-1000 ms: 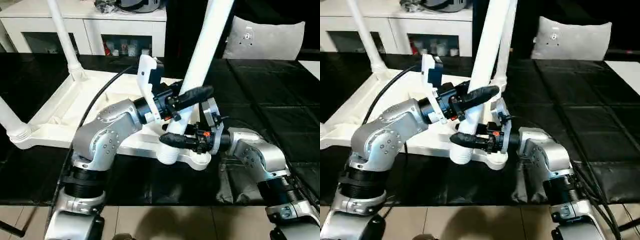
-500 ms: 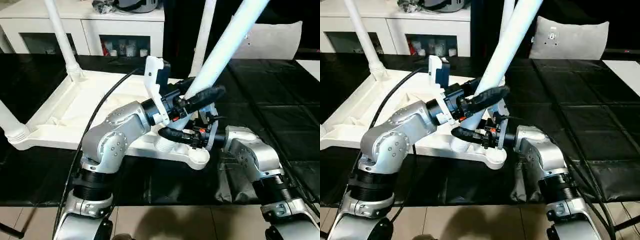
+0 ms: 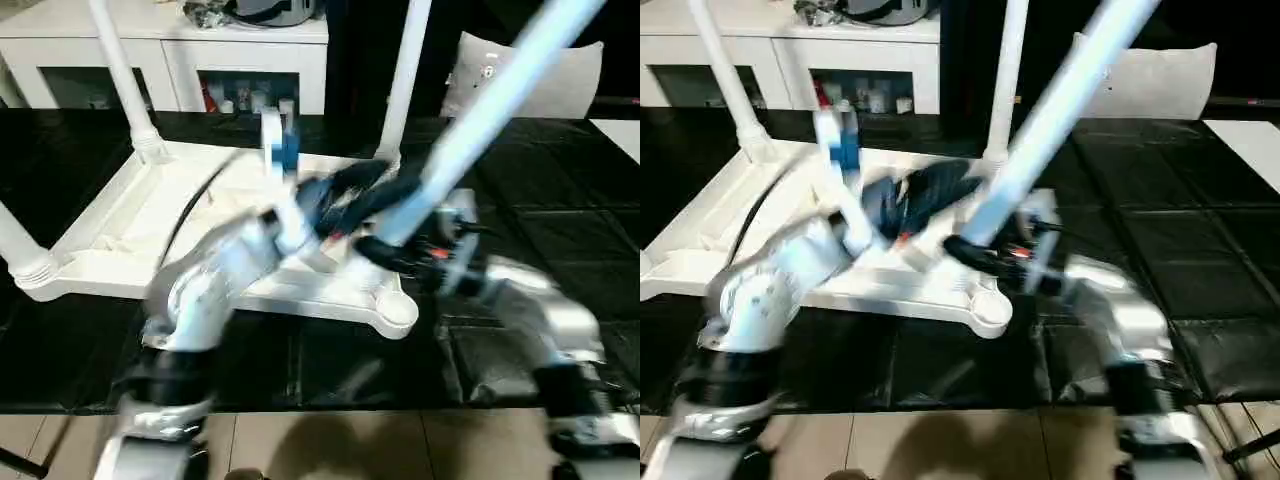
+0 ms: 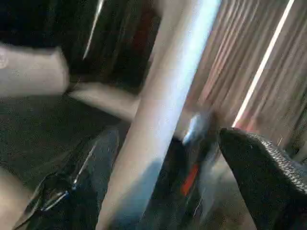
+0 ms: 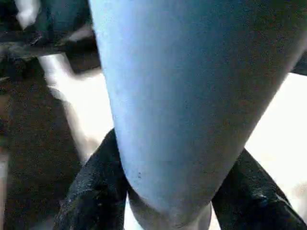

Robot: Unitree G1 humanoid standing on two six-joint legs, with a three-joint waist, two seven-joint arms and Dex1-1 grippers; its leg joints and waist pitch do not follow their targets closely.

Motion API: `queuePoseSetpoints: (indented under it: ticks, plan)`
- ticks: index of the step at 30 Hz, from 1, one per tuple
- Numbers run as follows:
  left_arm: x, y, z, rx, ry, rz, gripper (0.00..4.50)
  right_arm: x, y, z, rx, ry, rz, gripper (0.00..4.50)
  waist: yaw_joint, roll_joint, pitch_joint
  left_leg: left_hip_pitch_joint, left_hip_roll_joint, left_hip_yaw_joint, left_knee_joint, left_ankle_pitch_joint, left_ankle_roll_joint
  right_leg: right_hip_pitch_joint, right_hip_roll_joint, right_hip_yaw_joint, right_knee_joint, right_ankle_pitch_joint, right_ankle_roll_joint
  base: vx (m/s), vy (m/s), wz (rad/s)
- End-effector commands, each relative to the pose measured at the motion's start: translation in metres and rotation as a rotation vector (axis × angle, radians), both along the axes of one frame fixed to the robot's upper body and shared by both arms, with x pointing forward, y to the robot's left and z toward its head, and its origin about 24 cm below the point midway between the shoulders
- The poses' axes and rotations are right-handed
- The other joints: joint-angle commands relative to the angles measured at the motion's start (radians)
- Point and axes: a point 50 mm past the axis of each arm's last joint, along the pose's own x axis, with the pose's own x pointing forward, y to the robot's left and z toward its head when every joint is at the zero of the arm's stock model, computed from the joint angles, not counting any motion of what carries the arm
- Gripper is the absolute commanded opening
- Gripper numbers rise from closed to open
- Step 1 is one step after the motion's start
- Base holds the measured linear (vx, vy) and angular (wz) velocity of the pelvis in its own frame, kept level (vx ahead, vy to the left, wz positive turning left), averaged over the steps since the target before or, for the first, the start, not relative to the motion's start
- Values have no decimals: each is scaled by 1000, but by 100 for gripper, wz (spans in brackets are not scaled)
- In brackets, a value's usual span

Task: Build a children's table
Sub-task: Pick table leg, then insert table leg to table base

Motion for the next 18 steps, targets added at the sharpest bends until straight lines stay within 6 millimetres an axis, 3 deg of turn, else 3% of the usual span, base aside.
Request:
queuePoseSetpoints:
  ticks: [1, 4, 5, 9, 10, 12, 13, 14, 18]
  plan:
    - [5, 3, -17, 189, -61, -8, 394, 3, -19, 2, -61, -25, -129, 188, -4, 4, -73, 5, 32, -3, -76, -69, 30, 67, -55, 55, -85, -350, -39, 0, 0, 0]
    - [6, 8, -31, 316, -82, -51, 376, 3, -26, 1, -84, -25, -182, 188, -3, 3, -77, 3, 35, -4, -77, -64, 20, 69, -59, 55, -76, -307, -65, 0, 0, 0]
    - [4, 11, -38, 379, -83, -95, 365, 1, -28, 1, -90, -25, -199, 188, -4, 8, -78, 3, 36, -4, -76, -65, 18, 69, -60, 56, -72, -293, -74, 0, 0, 0]
    - [0, 17, -51, 473, -77, -190, 345, -2, -31, 1, -84, -24, -225, 188, -6, 5, -78, 1, 38, -2, -76, -69, 22, 72, -63, 58, -64, -240, -120, 0, 0, 0]
    - [-1, 19, -57, 509, -72, -220, 331, -4, -32, 0, -82, -24, -231, 188, -6, 10, -78, 1, 39, -3, -77, -75, 20, 73, -64, 58, -63, -239, -126, 0, 0, 0]
    - [0, 21, -63, 532, -62, -238, 315, -5, -33, 0, -76, -22, -234, 188, -7, 9, -76, 3, 37, -1, -78, -102, 19, 73, -65, 57, -71, -272, -121, 0, 0, 0]
    - [1, 22, -67, 545, -57, -247, 314, -7, -34, -1, -75, -20, -239, 188, -6, 13, -76, 2, 37, -3, -79, -107, 18, 74, -66, 56, -72, -282, -121, 0, 0, 0]
    - [5, 23, -72, 570, -60, -254, 307, -8, -34, -3, -77, -17, -246, 188, -6, 10, -73, 2, 34, 0, -79, -119, 17, 73, -64, 56, -80, -311, -108, 0, 0, 0]
    - [14, 27, -78, 649, -93, -257, 268, -10, -34, -6, -87, -11, -254, 188, -5, 14, -71, 10, 35, -4, -84, -175, 4, 72, -69, 52, -92, -405, -72, 0, 0, 0]
